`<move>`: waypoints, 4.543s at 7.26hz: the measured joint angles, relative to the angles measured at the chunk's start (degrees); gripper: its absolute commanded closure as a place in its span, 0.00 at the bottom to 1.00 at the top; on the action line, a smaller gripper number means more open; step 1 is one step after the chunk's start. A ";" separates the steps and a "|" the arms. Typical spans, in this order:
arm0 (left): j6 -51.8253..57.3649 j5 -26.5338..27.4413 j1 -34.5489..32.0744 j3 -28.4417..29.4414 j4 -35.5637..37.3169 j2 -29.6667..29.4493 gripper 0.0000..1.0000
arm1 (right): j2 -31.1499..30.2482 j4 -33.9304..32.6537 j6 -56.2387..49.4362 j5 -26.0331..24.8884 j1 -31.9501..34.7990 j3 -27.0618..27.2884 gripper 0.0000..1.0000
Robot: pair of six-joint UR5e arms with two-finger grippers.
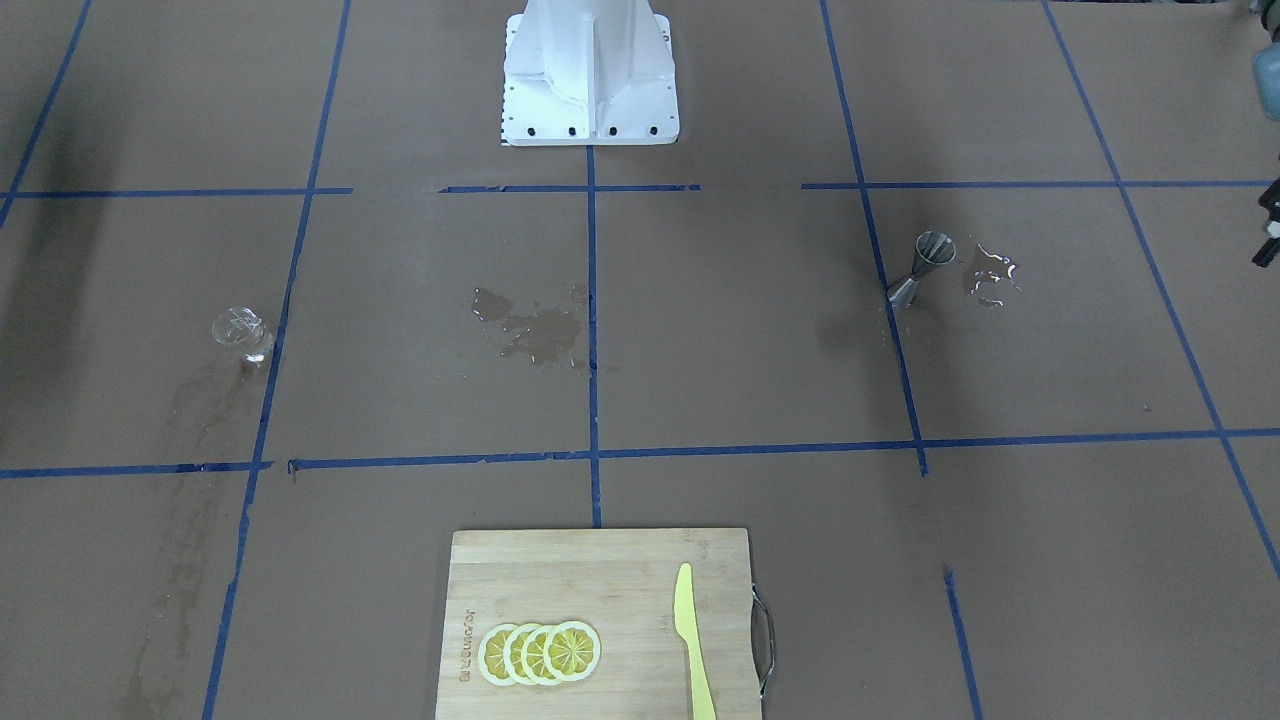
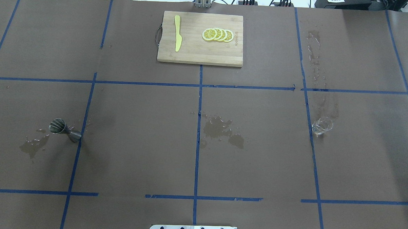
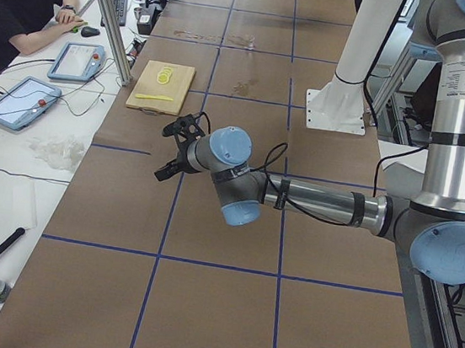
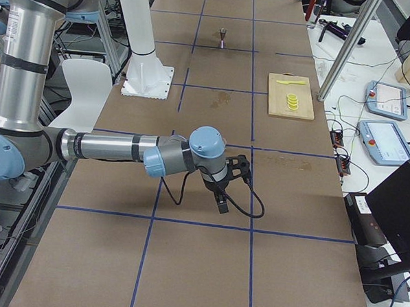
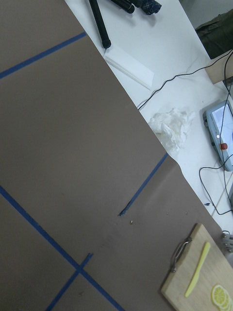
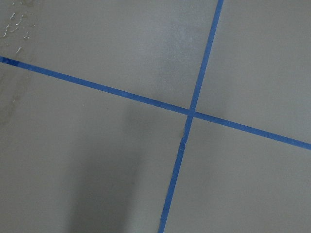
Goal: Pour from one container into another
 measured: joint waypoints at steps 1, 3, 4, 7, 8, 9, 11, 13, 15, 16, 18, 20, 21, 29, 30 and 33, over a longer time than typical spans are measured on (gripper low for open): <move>-7.09 6.64 5.50 -3.03 -2.69 1.88 0.00 | -0.04 0.00 0.00 0.00 0.00 -0.01 0.00; -14.87 18.19 13.74 -9.49 -7.32 7.75 0.00 | -0.16 0.00 0.00 0.00 0.01 -0.02 0.00; -16.85 22.12 16.21 -10.94 -12.22 11.01 0.00 | -0.23 0.00 0.00 0.00 0.01 0.05 0.00; -20.21 34.17 23.38 -11.75 -21.24 15.57 0.00 | -0.41 0.00 0.00 0.04 0.01 0.29 0.00; -20.58 38.78 26.20 -11.77 -23.29 15.96 0.00 | -0.45 0.00 0.00 0.03 0.01 0.31 0.00; -21.46 44.66 30.41 -11.76 -25.01 16.23 0.00 | -0.52 0.00 0.00 0.01 0.01 0.31 0.00; -24.71 59.97 42.15 -11.62 -26.25 16.44 0.00 | -0.58 -0.05 0.00 0.00 0.01 0.14 0.00; -28.20 78.79 55.93 -10.78 -26.46 16.49 0.00 | -0.60 -0.08 0.00 0.04 0.00 -0.07 0.00; -30.27 95.90 68.31 -7.85 -26.63 15.55 0.00 | -0.60 -0.09 0.00 0.07 0.00 -0.17 0.00; -30.56 101.65 72.48 -5.98 -26.67 13.96 0.00 | -0.60 -0.09 0.00 0.08 0.01 -0.19 0.00; -30.35 106.65 76.13 -1.75 -26.68 10.19 0.00 | -0.61 -0.09 0.00 0.09 0.01 -0.26 0.00; -30.01 107.49 77.05 0.93 -26.63 8.26 0.00 | -0.60 -0.09 0.00 0.09 0.01 -0.34 0.00; -29.92 107.62 77.19 2.01 -26.62 7.27 0.00 | -0.60 -0.09 0.00 0.07 0.01 -0.36 0.00; -29.03 106.96 77.57 8.24 -26.63 2.55 0.00 | -0.60 -0.09 0.00 0.00 0.01 -0.47 0.00; -28.90 105.96 77.60 9.27 -26.67 1.79 0.00 | -0.61 -0.09 0.00 0.00 0.01 -0.46 0.00; -28.81 101.71 77.59 10.85 -26.79 1.41 0.00 | -0.51 -0.05 0.00 0.00 0.01 -0.40 0.00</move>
